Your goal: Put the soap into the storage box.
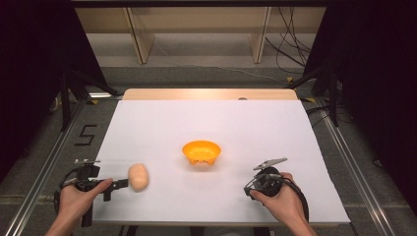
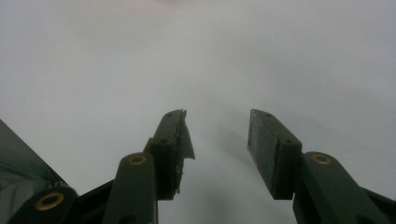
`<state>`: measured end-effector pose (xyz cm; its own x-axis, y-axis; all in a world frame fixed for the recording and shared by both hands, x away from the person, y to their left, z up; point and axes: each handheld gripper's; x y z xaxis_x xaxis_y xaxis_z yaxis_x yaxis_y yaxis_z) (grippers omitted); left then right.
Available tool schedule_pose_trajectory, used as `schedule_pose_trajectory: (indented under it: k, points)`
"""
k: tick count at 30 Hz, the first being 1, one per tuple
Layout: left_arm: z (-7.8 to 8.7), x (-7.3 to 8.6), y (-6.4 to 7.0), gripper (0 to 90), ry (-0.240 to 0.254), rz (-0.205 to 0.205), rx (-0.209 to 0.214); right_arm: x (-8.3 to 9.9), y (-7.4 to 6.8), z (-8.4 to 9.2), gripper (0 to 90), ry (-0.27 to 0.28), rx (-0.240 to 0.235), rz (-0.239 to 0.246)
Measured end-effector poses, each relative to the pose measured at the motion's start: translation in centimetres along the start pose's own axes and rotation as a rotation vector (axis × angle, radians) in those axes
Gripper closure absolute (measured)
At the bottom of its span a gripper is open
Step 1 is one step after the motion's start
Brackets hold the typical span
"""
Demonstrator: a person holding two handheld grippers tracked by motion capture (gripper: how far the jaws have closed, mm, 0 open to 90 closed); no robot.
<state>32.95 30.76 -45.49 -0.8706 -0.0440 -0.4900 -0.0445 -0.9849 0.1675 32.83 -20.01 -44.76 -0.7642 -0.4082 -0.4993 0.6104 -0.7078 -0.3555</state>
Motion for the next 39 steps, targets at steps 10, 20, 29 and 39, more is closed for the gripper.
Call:
schedule_pose_trajectory:
  k: [10, 20, 29, 39]
  points:
    - [-0.4, -2.7, 1.2, 23.8, -0.075, -0.014, -0.009, 0.8, 0.2, -0.2, 55.4, -0.025, 0.020, -0.052]
    - [-1.4, -4.5, 2.8, 20.8, -0.155, -0.040, -0.059, 0.8, 0.3, -0.7, 52.8, -0.031, -0.014, -0.039]
    - [-2.5, -5.5, 3.9, 19.7, -0.201, -0.058, -0.085, 0.7, 0.0, -0.6, 51.7, -0.024, -0.001, -0.031]
    - [-4.2, -6.0, 4.6, 19.6, -0.246, -0.050, -0.134, 0.7, 0.0, -0.7, 51.1, -0.033, 0.005, -0.031]
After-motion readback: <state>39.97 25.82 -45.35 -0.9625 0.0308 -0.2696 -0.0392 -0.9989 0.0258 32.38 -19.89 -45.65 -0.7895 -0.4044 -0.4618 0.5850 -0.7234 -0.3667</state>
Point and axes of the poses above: each handheld gripper's, and its own axes: z roughly backward along the jaws, x roughly out of its underside, y roughly to its right, and after that the axes turned 14 degrees about -x, right-handed
